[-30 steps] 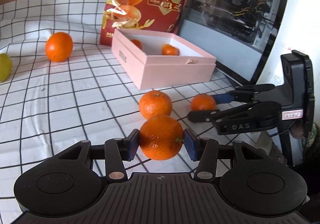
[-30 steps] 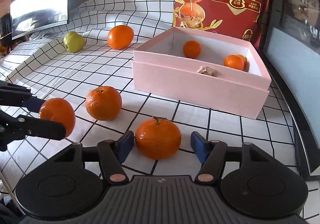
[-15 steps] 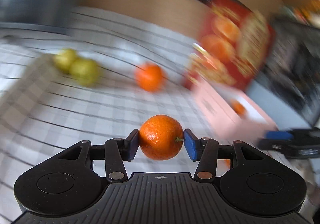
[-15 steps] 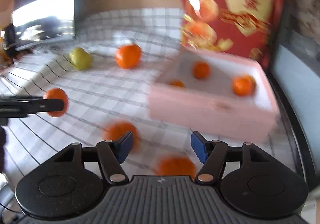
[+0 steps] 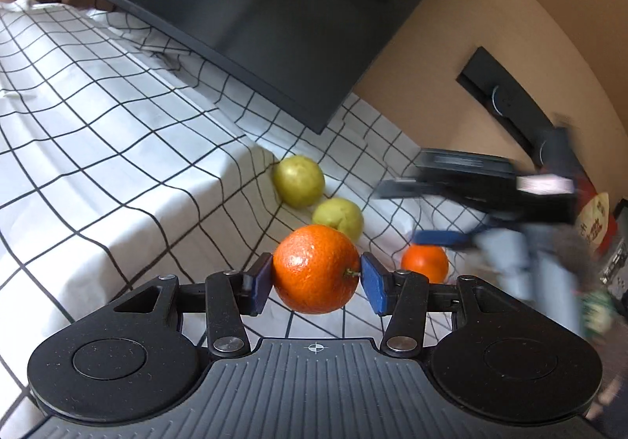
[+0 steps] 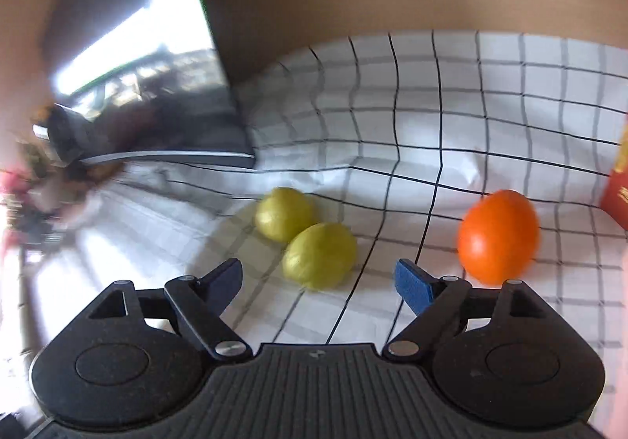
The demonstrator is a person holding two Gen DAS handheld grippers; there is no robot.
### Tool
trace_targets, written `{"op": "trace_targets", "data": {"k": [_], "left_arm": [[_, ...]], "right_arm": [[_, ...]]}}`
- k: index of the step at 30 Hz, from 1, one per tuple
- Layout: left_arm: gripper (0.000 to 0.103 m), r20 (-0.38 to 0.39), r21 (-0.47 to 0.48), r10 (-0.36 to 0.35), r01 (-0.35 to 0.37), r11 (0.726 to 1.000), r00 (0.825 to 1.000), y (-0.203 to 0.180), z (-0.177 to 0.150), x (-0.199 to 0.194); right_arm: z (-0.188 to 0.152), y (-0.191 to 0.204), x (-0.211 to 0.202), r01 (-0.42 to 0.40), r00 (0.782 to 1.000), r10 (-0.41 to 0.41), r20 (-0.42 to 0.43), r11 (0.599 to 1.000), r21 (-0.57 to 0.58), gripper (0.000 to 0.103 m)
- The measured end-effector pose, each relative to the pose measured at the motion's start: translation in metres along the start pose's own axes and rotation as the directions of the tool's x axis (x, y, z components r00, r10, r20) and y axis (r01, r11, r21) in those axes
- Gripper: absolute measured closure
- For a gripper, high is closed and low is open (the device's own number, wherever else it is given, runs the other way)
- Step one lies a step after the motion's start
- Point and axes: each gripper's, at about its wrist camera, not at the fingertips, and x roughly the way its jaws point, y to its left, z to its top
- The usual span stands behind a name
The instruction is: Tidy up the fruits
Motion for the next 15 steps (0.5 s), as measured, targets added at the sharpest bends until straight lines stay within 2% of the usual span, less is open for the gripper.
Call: {"op": "trace_targets", "data": {"k": [4, 6, 9, 12, 13, 15], "left_arm": [[0.05, -0.008, 0.035, -0.021, 0.022, 0.999, 1.0, -0.002, -0.003, -0.002], [0.05, -0.029, 0.048, -0.033, 0.034, 0.998, 0.999, -0.004, -0.004, -0.001], [0.05, -0.081, 0.073, -0.053, 0.059, 0.996, 0.995, -0.009, -0.006, 0.005], [0.05, -0.121, 0.099, -0.058, 0.07, 0.993, 0.991, -0.016, -0.01, 0.008], [0.05, -0.13, 0.105, -0.058, 0.072, 0.992, 0.99, -0.018, -0.012, 0.009], [0.05, -0.143, 0.112, -0.067, 0.083, 0.99, 0.987, -0.02, -0.014, 0.011]], "right_arm": [[0.009, 0.011, 0.068, 0.087, 0.994, -0.087, -0.062, 0.996, -0.005, 0.018], [0.01, 0.009, 0.086, 0.114, 0.991, -0.112, -0.076, 0.993, 0.017, 0.018], [0.006, 0.011, 0.101, 0.114, 0.988, -0.115, -0.105, 0.993, -0.012, 0.018], [-0.002, 0.017, 0.105, 0.116, 0.984, -0.126, -0.124, 0.989, -0.086, 0.029], [-0.003, 0.019, 0.104, 0.107, 0.985, -0.119, -0.121, 0.989, -0.104, 0.039], [-0.002, 0.023, 0.101, 0.096, 0.983, -0.113, -0.145, 0.988, -0.117, 0.04]]}}
